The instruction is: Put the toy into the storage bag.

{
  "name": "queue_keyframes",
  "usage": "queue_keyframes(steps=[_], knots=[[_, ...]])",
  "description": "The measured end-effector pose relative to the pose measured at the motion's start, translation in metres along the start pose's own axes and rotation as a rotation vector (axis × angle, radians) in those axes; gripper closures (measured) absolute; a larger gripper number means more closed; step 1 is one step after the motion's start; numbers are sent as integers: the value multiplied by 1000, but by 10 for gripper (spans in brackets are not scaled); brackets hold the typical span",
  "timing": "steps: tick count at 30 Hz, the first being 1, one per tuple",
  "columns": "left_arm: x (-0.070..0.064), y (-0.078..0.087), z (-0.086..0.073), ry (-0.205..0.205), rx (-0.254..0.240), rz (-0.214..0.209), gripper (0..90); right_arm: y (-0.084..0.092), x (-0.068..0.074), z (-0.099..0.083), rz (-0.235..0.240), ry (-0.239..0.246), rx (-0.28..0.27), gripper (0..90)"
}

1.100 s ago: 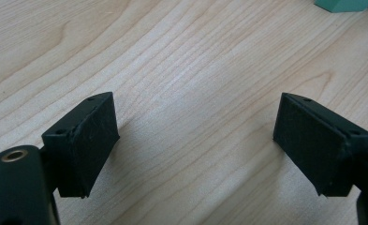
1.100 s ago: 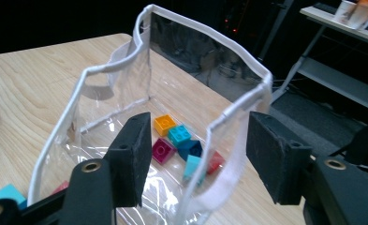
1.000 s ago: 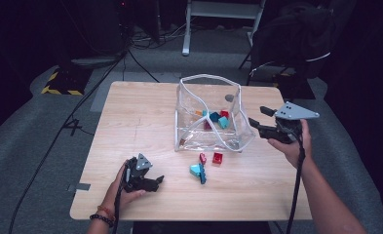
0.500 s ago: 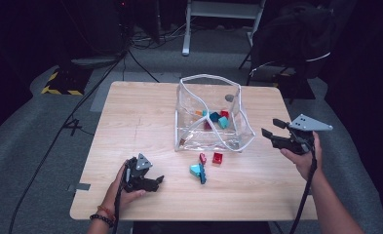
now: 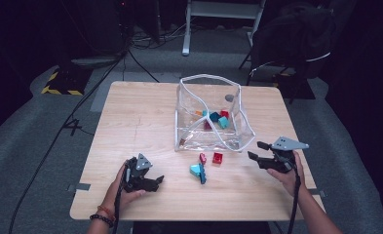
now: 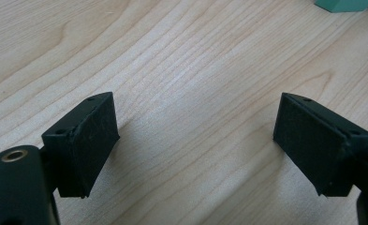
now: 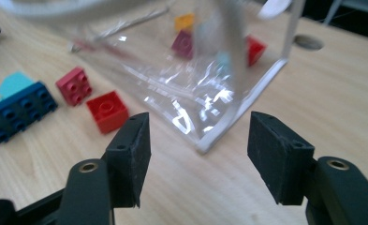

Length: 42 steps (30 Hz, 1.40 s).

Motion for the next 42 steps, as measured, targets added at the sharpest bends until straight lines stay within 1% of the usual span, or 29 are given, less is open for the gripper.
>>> queue_keyframes(steps=[3,5,8,13,14,15,18,19,21,23,24,27,28,32,37,39,42], knots=[[0,0,0,2,0,0,144,-12,8,-8,22,10,33,404],[0,0,0,0,1,3,144,-19,13,-11,37,18,45,401],[0,0,0,-1,1,3,144,-27,22,-11,65,32,54,387],[0,0,0,2,0,2,144,-46,40,-7,130,61,66,360],[0,0,0,2,0,1,144,-50,44,-6,142,60,69,359],[0,0,0,2,1,2,144,-54,47,-5,144,66,76,355],[0,0,0,1,1,2,144,-64,56,-1,141,89,79,350],[0,0,0,-1,1,2,144,-67,58,1,131,92,69,351],[0,0,0,-1,0,2,144,-71,60,6,127,87,57,351],[0,0,0,1,0,2,144,-72,62,9,136,80,41,352],[0,0,0,0,-1,1,144,-72,64,9,139,76,42,351],[0,0,0,0,-1,0,144,-73,71,8,126,105,50,351],[0,0,0,1,0,2,144,-73,72,7,132,105,50,352],[0,0,0,1,0,2,144,-75,76,7,131,114,58,353],[0,0,0,0,0,2,144,-78,75,7,92,123,55,355],[0,0,0,0,1,2,144,-82,75,8,62,124,59,355],[0,0,0,0,1,1,144,-87,76,9,44,138,63,357]])
Point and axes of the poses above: each handheld gripper's, and its own axes: y roughly backward along the jaws, z roughly out of its top, x roughly to its left, the point moved 2 cm from there along -y, roughly forward along the jaws, and after that the axes turned 7 degrees about x, right-handed, at the moved point
